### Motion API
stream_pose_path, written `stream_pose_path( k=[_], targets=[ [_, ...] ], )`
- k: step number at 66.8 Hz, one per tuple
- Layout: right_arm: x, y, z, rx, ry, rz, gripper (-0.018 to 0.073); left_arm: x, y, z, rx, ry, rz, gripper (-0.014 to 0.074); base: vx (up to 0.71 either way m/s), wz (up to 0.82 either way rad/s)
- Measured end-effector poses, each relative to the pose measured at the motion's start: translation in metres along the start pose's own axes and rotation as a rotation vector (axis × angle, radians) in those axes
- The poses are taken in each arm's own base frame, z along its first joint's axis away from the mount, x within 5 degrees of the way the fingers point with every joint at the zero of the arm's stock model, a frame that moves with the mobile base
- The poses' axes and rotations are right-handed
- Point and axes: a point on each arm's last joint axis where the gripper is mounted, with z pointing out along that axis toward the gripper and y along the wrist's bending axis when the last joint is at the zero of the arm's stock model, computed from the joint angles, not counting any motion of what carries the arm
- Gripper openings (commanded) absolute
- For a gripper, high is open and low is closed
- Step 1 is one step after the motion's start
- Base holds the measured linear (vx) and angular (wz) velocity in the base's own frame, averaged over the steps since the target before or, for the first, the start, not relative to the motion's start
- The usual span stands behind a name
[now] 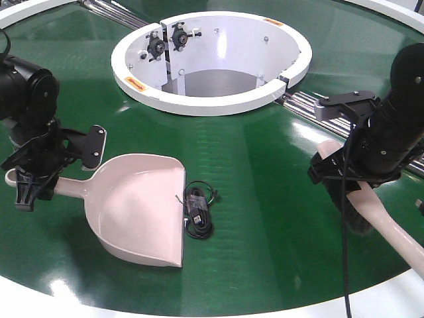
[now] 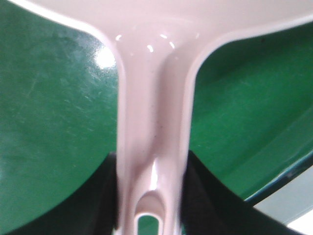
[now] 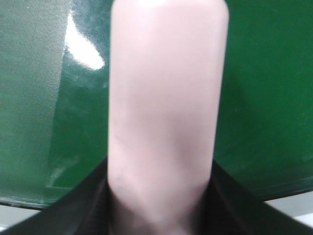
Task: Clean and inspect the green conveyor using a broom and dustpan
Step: 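Hold the dustpan steady beside the black cable with the left gripper, then sweep the black cable into the dustpan with the right-held brush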
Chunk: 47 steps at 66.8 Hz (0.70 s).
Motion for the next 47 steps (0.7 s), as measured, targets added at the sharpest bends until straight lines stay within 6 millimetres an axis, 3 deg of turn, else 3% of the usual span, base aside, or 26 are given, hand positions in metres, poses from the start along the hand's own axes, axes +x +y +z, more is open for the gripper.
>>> stream_pose_path(
  k=[47],
  targets=[
    [-0.0059, 0.0016, 0.0006, -0.019, -0.06, 0.04, -0.0003, -0.0004, -0.0001, 0.0, 0.002, -0.004, -0.002, -0.0007, 0.0, 0.0]
  ],
)
